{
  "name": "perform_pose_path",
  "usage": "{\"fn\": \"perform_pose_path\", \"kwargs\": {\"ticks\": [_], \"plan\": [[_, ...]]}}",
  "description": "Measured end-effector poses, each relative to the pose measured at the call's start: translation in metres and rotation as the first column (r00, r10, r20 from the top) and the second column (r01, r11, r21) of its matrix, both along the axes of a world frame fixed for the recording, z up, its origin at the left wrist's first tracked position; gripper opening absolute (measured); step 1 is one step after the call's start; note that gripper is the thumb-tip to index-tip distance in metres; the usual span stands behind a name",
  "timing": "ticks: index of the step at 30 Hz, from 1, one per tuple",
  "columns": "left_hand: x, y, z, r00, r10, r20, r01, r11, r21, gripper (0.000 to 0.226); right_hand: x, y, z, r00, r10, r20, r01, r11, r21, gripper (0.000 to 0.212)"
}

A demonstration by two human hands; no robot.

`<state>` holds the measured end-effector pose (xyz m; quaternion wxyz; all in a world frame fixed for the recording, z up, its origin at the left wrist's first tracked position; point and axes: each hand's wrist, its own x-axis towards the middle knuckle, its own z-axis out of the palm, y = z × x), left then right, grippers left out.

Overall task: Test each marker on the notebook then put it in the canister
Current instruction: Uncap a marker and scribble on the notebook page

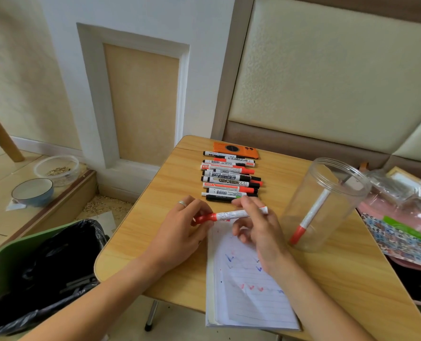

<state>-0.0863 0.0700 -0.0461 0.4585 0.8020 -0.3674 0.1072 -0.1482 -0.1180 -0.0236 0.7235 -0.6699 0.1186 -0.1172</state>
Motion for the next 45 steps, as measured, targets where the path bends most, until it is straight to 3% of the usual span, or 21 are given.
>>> {"fn": "perform_pose_path", "kwargs": {"ticks": [3,8,12,21,39,45], "plan": [[-0.002,-0.001,0.002,1.0,0.002,0.024,-0.003,1.0,0.017,0.01,0.002,-0.003,-0.005,0.991,-0.105,0.086,0.101,0.994,0.047,0.018],[-0.006,-0.002,0.003,0.996,-0.08,0.028,0.08,0.997,0.017,0.011,0.003,-0.001,-0.012,0.997,0.004,0.072,0.004,0.993,-0.116,0.011],[-0.004,-0.005,0.006,0.991,-0.106,-0.087,0.1,0.993,-0.067,0.026,0.002,0.001,-0.012,0.995,0.082,0.048,-0.071,0.977,-0.202,0.015],[0.003,-0.007,-0.003,0.947,-0.125,-0.297,0.073,0.981,-0.18,0.007,-0.002,0.002,-0.009,0.98,0.197,0.015,-0.185,0.943,-0.277,0.013],[0.004,-0.006,-0.007,0.966,-0.064,-0.249,0.04,0.994,-0.1,0.005,-0.004,0.002,-0.008,0.987,0.147,-0.065,-0.16,0.925,-0.345,0.031],[0.002,-0.01,-0.005,0.985,-0.064,-0.163,0.05,0.995,-0.09,0.007,-0.002,0.002,-0.003,0.99,0.137,0.013,-0.125,0.93,-0.347,0.01]]}}
